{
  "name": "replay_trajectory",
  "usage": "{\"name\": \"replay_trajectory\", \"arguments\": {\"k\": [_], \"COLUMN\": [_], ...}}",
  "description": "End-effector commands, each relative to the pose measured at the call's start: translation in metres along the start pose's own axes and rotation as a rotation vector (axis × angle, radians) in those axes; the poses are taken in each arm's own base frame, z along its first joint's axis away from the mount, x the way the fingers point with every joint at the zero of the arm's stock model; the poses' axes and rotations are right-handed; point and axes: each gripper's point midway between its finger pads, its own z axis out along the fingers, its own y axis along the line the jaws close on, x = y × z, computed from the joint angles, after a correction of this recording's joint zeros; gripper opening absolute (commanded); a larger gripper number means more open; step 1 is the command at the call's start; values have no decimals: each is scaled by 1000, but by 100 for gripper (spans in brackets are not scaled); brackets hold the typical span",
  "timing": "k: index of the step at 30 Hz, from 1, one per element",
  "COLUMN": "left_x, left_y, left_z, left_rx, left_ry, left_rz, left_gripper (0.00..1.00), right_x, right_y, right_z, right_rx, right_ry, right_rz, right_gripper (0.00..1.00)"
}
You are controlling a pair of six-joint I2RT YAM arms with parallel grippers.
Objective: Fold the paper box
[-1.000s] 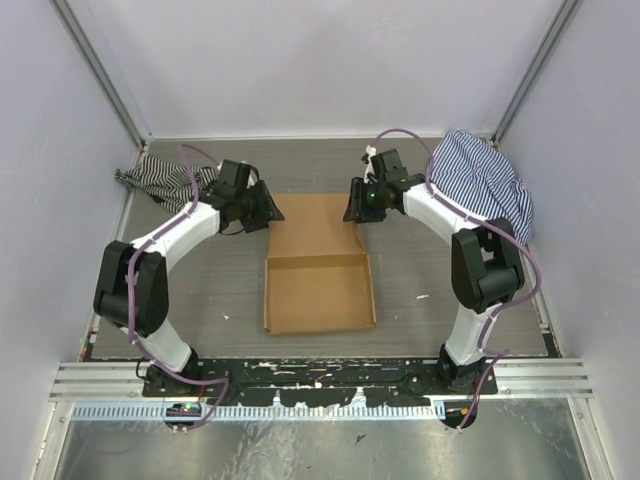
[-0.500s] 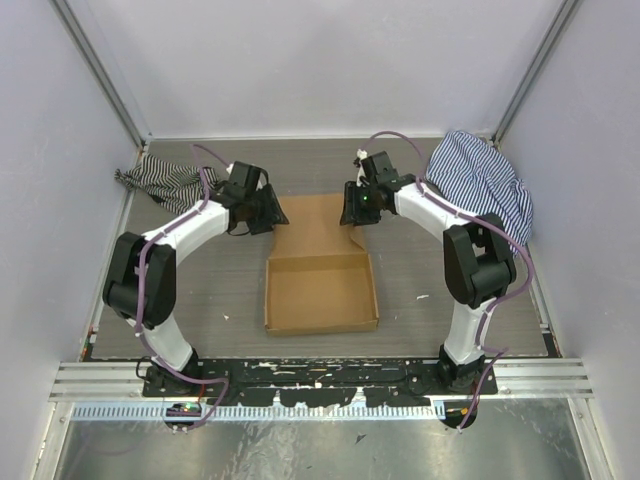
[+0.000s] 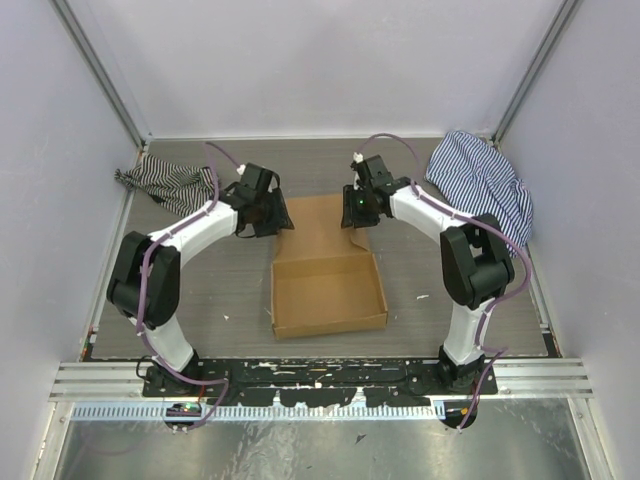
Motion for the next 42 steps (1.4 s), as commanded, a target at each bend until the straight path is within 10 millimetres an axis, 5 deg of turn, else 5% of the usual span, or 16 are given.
{"name": "replay_trajectory", "arguments": {"k": [1, 8, 13, 19, 29, 35, 42], "left_x": [4, 1, -7, -18, -21, 14, 75], "left_y": [-36, -40, -25, -10, -17, -29, -25], "left_z": [-6, -12, -21, -39, -75, -107, -156], "left_rx": [92, 33, -111, -180, -132, -83, -33], "left_ry": [3, -19, -61, -135, -198, -196, -197], "left_rz": [37, 112, 176, 194, 175, 219, 236], "left_gripper": [56, 56, 56, 56, 55, 54, 53], "right_x": [14, 22, 17, 5, -10, 14, 75], "right_y": [32, 32, 22, 12, 17, 27, 35], "right_z": [0, 3, -5, -20, -68, -105, -140], "right_rx": [-75, -44, 37, 108, 100, 58, 15], "right_ry": [11, 10, -11, -64, -183, -184, -154], "right_rz": [-35, -36, -38, -43, -40, -67, -83], "right_gripper": [43, 42, 42, 43, 43, 43, 43]}}
